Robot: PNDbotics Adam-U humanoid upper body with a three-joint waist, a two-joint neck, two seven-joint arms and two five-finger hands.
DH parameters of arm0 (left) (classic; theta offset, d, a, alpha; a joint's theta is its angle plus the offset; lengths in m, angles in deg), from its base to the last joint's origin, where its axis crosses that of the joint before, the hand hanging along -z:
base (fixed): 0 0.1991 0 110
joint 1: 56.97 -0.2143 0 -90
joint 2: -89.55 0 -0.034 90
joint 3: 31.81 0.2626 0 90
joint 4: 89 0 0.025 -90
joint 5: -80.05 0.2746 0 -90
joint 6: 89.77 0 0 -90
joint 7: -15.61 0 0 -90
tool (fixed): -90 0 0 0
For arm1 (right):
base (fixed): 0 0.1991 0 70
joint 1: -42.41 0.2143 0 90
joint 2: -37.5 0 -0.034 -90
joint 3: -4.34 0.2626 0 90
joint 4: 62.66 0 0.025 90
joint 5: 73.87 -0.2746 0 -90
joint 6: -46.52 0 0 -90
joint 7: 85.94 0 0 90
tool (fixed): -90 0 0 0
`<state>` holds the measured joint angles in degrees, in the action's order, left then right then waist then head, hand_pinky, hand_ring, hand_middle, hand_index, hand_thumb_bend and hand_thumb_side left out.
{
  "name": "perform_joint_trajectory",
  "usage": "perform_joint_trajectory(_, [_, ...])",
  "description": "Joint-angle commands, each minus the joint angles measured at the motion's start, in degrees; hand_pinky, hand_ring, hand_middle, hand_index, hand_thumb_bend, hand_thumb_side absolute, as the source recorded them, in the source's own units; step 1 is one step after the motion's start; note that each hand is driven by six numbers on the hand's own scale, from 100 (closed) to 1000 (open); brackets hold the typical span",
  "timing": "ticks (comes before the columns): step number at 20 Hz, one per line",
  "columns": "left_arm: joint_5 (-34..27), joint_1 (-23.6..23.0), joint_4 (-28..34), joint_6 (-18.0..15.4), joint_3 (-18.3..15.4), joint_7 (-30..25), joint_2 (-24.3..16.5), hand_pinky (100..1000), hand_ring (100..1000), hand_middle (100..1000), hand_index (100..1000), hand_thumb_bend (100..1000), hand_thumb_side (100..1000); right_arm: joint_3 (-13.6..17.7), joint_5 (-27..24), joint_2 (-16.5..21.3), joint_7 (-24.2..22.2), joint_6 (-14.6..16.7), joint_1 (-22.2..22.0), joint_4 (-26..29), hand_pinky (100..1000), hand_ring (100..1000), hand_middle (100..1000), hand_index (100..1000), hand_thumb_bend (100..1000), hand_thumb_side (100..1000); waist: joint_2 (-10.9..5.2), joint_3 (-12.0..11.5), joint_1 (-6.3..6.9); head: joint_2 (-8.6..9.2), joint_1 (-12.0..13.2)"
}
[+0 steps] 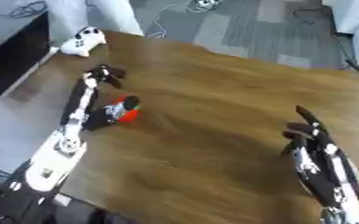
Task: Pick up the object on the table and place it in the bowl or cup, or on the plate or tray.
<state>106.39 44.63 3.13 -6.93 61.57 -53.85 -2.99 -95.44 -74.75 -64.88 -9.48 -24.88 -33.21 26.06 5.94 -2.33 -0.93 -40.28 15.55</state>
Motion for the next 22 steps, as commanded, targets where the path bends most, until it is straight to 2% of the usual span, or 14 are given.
perform_joint_trajectory(1, [0.60, 1.10, -1.08, -0.27, -0.23, -0.14, -0.05, 1000, 544, 585, 717, 721, 850, 0.11, -0.27, 0.71, -0.11, -0.01, 0.52, 1.34, 818, 412, 983, 760, 100, 433, -0.66, 0.11, 0.08, -0.20, -0.53])
perform_joint_trajectory(11, [1.55, 1.74, -1.79, -0.79, -0.16, -0.30, 0.70, 1000, 516, 558, 701, 737, 852, 0.18, -0.64, 0.69, -0.01, -0.13, 0.39, 1.71, 816, 412, 980, 758, 100, 434, -0.80, 0.56, 0.07, -0.59, -0.46])
perform_joint_trajectory(19, [2.65, 1.89, -2.41, 1.08, -0.44, -0.33, 1.04, 1000, 512, 563, 716, 842, 859, 0.20, -1.21, 0.63, 0.04, -0.29, 0.32, 2.14, 814, 411, 975, 754, 100, 434, -1.08, 0.93, 0.13, -0.89, -0.42])
perform_joint_trajectory(22, [-1.02, 1.84, -3.78, 1.06, -0.99, 1.27, 1.40, 1000, 504, 554, 712, 854, 860, 0.22, -1.55, 0.62, 0.07, -0.29, 0.32, 2.32, 812, 411, 974, 753, 100, 434, -1.18, 1.07, 0.12, -0.93, -0.42])
